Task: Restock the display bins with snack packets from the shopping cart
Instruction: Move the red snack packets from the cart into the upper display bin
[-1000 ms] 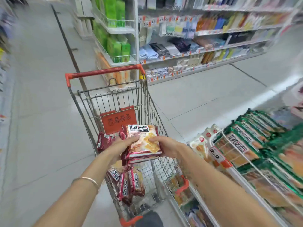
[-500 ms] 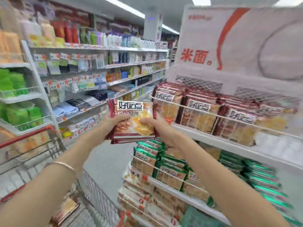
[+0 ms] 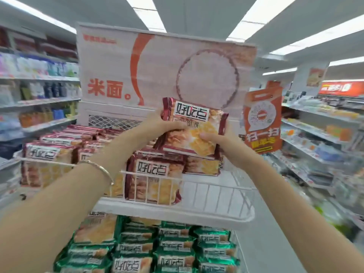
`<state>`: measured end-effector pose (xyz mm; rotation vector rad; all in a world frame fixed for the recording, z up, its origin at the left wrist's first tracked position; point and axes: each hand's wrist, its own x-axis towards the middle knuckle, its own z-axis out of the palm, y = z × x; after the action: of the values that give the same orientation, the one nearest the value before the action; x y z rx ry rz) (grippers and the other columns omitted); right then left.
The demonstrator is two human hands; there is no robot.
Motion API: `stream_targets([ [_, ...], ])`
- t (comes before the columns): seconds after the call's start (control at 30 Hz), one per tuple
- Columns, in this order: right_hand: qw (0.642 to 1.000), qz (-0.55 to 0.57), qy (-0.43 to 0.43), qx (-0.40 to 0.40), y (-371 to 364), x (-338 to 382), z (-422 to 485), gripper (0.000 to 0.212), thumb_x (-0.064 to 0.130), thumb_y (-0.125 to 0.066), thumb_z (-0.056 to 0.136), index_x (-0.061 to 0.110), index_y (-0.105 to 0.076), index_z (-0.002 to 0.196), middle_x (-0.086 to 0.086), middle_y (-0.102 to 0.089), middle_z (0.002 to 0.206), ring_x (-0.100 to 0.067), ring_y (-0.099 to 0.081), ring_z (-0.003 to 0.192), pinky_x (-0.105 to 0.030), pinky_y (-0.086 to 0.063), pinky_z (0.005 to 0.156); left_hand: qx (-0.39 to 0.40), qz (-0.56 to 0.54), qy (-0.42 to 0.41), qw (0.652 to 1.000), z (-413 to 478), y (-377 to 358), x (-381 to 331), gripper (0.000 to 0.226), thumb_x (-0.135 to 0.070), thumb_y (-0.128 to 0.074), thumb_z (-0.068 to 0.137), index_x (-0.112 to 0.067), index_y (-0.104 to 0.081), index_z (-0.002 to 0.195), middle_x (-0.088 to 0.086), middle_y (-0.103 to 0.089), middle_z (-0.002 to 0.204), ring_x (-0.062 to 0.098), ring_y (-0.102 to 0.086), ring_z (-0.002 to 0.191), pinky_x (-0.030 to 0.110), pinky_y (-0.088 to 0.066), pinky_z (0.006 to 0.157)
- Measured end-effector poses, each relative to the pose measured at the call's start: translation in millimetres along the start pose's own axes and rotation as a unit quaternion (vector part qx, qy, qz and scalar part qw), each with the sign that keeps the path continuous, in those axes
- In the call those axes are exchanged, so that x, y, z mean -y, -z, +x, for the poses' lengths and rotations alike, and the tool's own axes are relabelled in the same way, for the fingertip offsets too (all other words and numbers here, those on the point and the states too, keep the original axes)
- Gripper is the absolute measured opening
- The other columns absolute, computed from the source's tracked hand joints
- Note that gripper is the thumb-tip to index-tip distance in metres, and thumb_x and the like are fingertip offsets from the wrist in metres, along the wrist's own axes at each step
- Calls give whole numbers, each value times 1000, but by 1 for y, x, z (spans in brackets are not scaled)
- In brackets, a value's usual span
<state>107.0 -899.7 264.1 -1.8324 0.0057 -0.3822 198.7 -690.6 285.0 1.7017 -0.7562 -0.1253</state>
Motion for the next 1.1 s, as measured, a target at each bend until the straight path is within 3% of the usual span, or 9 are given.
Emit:
stream_targets([
  [0.07, 999, -29, -20, 11, 39, -14, 0, 110, 44, -98, 52, 22, -44, 144, 1, -68, 129, -20, -66, 117, -49, -48, 106, 39, 79, -5, 996, 26, -28, 1, 70, -44, -96, 53, -22, -67, 112, -4, -76, 103, 14, -72, 97, 34, -54, 93],
  [0.17, 994, -77, -38, 63, 74, -31, -1, 72, 11, -88, 72, 20, -54, 135, 1, -71, 122, -18, -68, 113, -47, -51, 103, 111, 178, -22, 977, 53, -60, 10, 47, -26, -92, 67, -27, -67, 107, -11, -77, 97, 3, -71, 91, 25, -54, 89],
  [0.27, 992, -107, -42, 56, 80, -53, 3, 60, -1, -85, 72, 22, -58, 120, 4, -75, 105, 0, -71, 93, -27, -60, 83, 145, 244, 9, 959, 68, -71, 31, 64, -32, -96, 59, -30, -60, 113, -11, -76, 96, 6, -71, 87, 30, -54, 88],
  [0.37, 987, -117, -96, 53, 74, -70, 11, 83, 8, -92, 66, 16, -44, 134, 6, -69, 111, 2, -69, 91, -13, -55, 68, 140, 385, 17, 912, 77, -71, 41, 103, -60, -92, 45, -28, -48, 133, -6, -62, 129, 14, -60, 112, 41, -46, 106],
  [0.5, 987, -88, -131, 37, 74, -73, 16, 116, 14, -96, 58, 35, -22, 145, 3, -57, 133, -19, -62, 115, -43, -52, 102, 190, 411, -1, 891, 66, -65, 35, 113, -44, -94, 59, -29, -28, 149, -18, -32, 139, 5, -36, 128, 23, -27, 109],
  [0.7, 981, -74, -142, 110, 55, -78, 27, 95, -19, -74, 71, 21, -33, 147, -5, -64, 111, -26, -66, 106, -42, -56, 95, 228, 507, -39, 831, 60, -70, 41, 118, -50, -90, 63, -30, -20, 157, -11, -36, 154, 9, -38, 133, 28, -29, 113],
  [0.83, 978, -192, -31, 82, 66, -78, 19, 121, 29, -90, 69, 39, -7, 157, -1, -27, 158, -20, -41, 140, -46, -41, 113, 243, 567, -44, 786, 63, -72, 43, 132, -65, -85, 59, -37, -2, 158, -2, -5, 167, 17, -10, 151, 41, -12, 123],
  [0.97, 734, -605, 250, 181, 74, -81, 4, 116, 65, -75, 72, 54, 9, 151, 9, 30, 162, -18, 32, 148, -43, 17, 119, 262, 608, -33, 749, 66, -75, 48, 145, -69, -83, 56, -44, 24, 151, -3, 28, 162, 17, 20, 151, 51, 5, 123],
  [1.1, 551, -740, 340, 185, 72, -90, 20, 119, 81, -73, 53, 42, -24, 154, -14, -29, 161, -36, -23, 150, -56, -25, 116, 245, 659, -71, 707, 73, -78, 54, 147, -71, -81, 57, -41, 29, 149, -4, 25, 163, 14, 14, 152, 51, -4, 124],
])
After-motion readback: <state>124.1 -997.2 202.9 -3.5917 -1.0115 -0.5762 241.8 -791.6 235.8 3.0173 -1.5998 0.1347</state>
